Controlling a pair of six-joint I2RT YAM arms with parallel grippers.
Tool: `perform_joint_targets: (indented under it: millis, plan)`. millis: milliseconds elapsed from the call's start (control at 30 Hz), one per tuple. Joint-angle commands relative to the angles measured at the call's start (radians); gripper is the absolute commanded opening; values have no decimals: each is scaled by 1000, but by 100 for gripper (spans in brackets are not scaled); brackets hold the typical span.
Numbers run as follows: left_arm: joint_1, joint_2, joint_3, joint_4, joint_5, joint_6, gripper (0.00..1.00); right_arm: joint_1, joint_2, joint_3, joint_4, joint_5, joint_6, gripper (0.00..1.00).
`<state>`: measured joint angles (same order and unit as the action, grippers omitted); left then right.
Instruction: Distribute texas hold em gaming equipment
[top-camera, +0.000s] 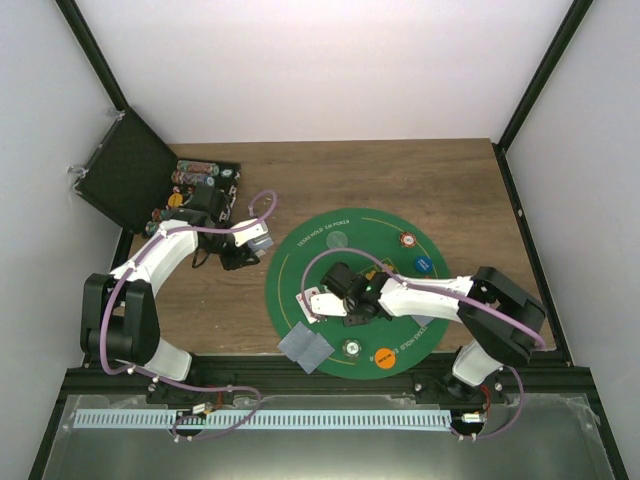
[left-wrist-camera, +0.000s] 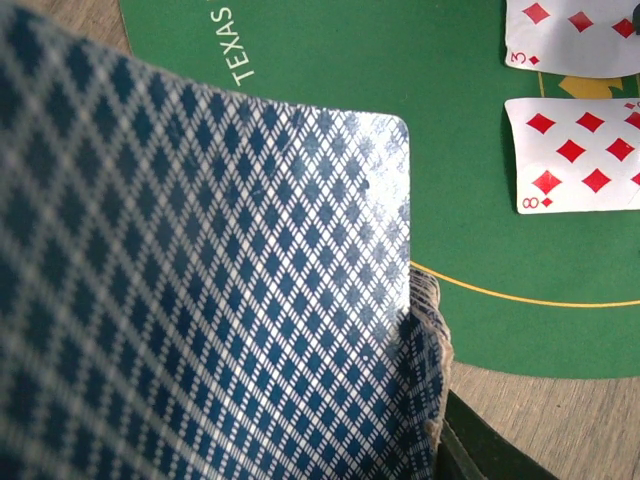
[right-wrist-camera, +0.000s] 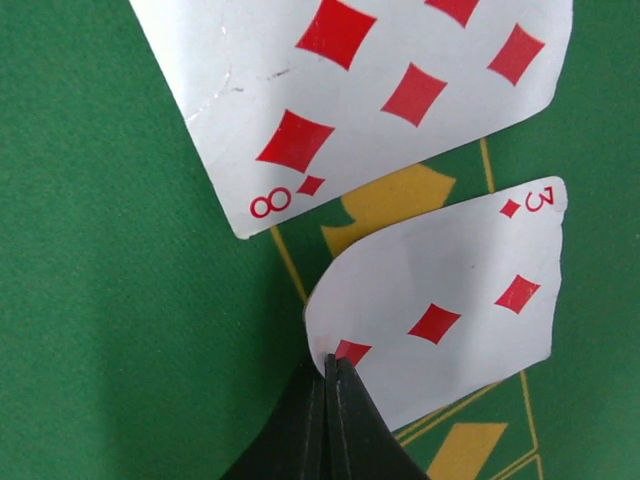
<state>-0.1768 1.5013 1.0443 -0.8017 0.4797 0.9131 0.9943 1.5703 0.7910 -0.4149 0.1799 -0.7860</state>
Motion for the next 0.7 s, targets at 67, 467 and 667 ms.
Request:
perform_joint_targets:
  millis: [67, 467, 667]
  plan:
    - [6, -14, 25, -11, 26, 8, 39, 18, -13, -1, 30, -36, -80, 1]
    - [7, -10, 40, -19, 20, 18, 39, 32, -10, -1, 22, -50, -131, 1]
    - [7, -9, 41, -23, 16, 21, 38, 32, -17, -5, 6, -40, -110, 15]
